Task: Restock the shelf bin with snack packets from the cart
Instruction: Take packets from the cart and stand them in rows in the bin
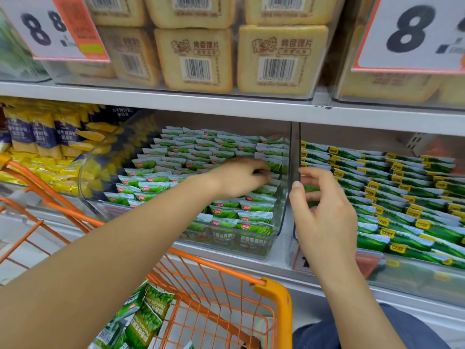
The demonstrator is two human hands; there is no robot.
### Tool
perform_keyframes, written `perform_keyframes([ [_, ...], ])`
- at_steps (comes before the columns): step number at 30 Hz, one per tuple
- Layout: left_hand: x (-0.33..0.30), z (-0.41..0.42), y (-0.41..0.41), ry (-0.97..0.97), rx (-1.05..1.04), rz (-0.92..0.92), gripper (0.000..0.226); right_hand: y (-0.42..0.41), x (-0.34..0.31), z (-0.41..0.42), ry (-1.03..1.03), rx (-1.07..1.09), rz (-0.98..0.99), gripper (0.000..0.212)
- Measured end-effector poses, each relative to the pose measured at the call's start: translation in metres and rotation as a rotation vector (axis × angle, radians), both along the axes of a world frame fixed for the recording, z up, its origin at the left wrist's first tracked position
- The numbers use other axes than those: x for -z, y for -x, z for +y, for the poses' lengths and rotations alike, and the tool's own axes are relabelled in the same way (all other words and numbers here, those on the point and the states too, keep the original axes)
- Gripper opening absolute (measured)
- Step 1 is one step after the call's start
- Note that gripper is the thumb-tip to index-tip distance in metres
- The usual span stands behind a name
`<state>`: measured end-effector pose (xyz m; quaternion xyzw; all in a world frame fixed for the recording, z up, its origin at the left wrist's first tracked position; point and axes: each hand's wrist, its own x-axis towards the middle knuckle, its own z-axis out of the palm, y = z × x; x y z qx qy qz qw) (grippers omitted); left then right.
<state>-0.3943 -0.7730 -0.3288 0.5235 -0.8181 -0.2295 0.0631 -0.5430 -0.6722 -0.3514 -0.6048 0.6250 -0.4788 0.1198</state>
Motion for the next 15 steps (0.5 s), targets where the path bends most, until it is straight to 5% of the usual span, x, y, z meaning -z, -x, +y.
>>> perform_keyframes([
  [3,-0.004,0.019,-0.028,0.117,-0.131,0.264,0.031,0.001,0.002,0.000,0.042,0.017,0.037,0.029],
  [9,-0.027,0.119,-0.082,0.230,-0.091,0.370,0.018,-0.008,-0.007,0.019,0.346,-0.142,0.310,0.028],
  [12,-0.025,0.177,-0.110,0.139,0.025,0.120,0.026,-0.033,-0.014,0.047,0.402,-0.494,0.455,0.023],
  [15,-0.010,0.216,-0.135,-0.143,0.130,-0.353,0.038,-0.069,-0.025,0.074,0.150,-0.869,0.668,0.027],
])
